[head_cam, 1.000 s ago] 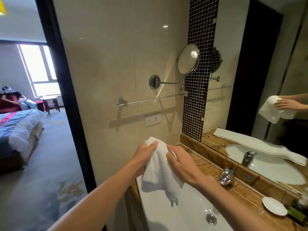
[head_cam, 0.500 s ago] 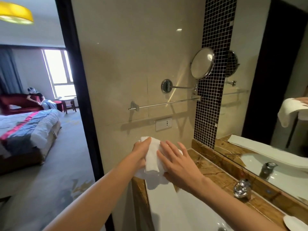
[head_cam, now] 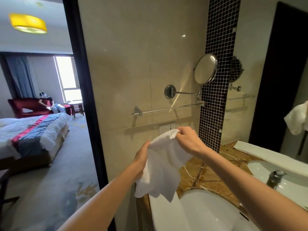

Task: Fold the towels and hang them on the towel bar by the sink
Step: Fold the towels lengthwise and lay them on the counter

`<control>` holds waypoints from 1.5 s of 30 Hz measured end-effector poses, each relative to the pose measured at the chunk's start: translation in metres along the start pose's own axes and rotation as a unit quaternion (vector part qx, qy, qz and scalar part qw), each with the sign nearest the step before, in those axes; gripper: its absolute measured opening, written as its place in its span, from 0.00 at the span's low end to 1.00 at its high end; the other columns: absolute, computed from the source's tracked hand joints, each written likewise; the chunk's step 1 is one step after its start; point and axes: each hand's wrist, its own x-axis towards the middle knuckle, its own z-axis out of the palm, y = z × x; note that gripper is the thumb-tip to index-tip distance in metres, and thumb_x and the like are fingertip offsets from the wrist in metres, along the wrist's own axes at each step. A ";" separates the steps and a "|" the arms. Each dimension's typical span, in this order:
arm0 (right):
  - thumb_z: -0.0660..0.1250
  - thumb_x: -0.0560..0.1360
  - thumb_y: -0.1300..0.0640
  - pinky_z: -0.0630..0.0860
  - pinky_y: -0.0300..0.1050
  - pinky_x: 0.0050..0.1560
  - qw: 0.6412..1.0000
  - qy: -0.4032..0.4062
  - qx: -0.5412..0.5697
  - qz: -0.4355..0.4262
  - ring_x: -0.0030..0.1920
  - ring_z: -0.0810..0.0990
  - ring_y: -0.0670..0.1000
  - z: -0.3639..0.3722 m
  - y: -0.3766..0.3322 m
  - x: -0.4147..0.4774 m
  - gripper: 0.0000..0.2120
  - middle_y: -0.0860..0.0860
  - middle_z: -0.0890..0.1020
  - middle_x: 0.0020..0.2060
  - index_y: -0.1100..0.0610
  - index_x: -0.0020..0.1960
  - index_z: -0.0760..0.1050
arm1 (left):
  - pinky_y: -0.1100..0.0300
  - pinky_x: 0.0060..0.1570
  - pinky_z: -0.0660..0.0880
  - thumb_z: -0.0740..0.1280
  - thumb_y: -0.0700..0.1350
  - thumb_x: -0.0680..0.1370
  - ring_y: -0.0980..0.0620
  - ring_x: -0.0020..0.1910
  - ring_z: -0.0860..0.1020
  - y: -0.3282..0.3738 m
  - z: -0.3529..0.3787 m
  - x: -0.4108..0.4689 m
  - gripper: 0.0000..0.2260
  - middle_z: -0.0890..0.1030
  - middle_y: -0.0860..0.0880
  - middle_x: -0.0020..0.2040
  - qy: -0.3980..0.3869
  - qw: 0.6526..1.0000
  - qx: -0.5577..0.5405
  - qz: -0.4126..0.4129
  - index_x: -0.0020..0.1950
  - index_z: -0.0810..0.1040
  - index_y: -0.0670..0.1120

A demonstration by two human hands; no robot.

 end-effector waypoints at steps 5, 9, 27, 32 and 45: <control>0.54 0.77 0.59 0.59 0.46 0.31 0.999 0.037 0.011 0.003 0.30 0.64 0.50 -0.013 -0.017 0.019 0.13 0.52 0.68 0.28 0.57 0.33 0.64 | 0.58 0.40 0.78 0.62 0.59 0.77 0.48 0.42 0.83 -0.008 -0.006 -0.005 0.17 0.85 0.49 0.40 0.003 0.997 0.071 0.005 0.47 0.84 0.49; 0.54 0.78 0.59 0.59 0.46 0.31 0.996 0.073 0.038 -0.015 0.31 0.65 0.50 -0.015 -0.028 0.028 0.19 0.50 0.67 0.27 0.54 0.29 0.59 | 0.63 0.34 0.73 0.66 0.47 0.77 0.52 0.35 0.79 -0.017 -0.010 -0.014 0.10 0.81 0.49 0.37 -0.024 0.966 0.256 0.030 0.43 0.80 0.42; 0.54 0.77 0.58 0.57 0.46 0.34 0.985 0.100 0.132 -0.045 0.31 0.61 0.49 -0.035 -0.071 0.062 0.15 0.50 0.62 0.28 0.52 0.31 0.57 | 0.62 0.40 0.71 0.61 0.36 0.79 0.63 0.39 0.72 -0.075 -0.025 -0.031 0.11 0.79 0.39 0.40 -0.160 0.861 0.459 0.146 0.38 0.77 0.36; 0.54 0.76 0.60 0.56 0.44 0.32 0.986 0.081 0.132 -0.069 0.30 0.59 0.48 -0.038 -0.079 0.063 0.15 0.50 0.61 0.28 0.52 0.32 0.58 | 0.60 0.40 0.70 0.71 0.44 0.73 0.49 0.44 0.77 -0.026 -0.016 -0.014 0.09 0.78 0.42 0.45 -0.081 0.944 0.296 0.123 0.47 0.73 0.44; 0.59 0.75 0.54 0.63 0.43 0.33 0.996 0.007 0.053 -0.071 0.31 0.65 0.50 -0.042 -0.080 0.070 0.12 0.53 0.68 0.30 0.57 0.34 0.66 | 0.67 0.45 0.77 0.71 0.42 0.75 0.60 0.44 0.79 0.130 0.013 -0.057 0.12 0.81 0.49 0.48 0.038 0.901 0.052 0.428 0.56 0.76 0.42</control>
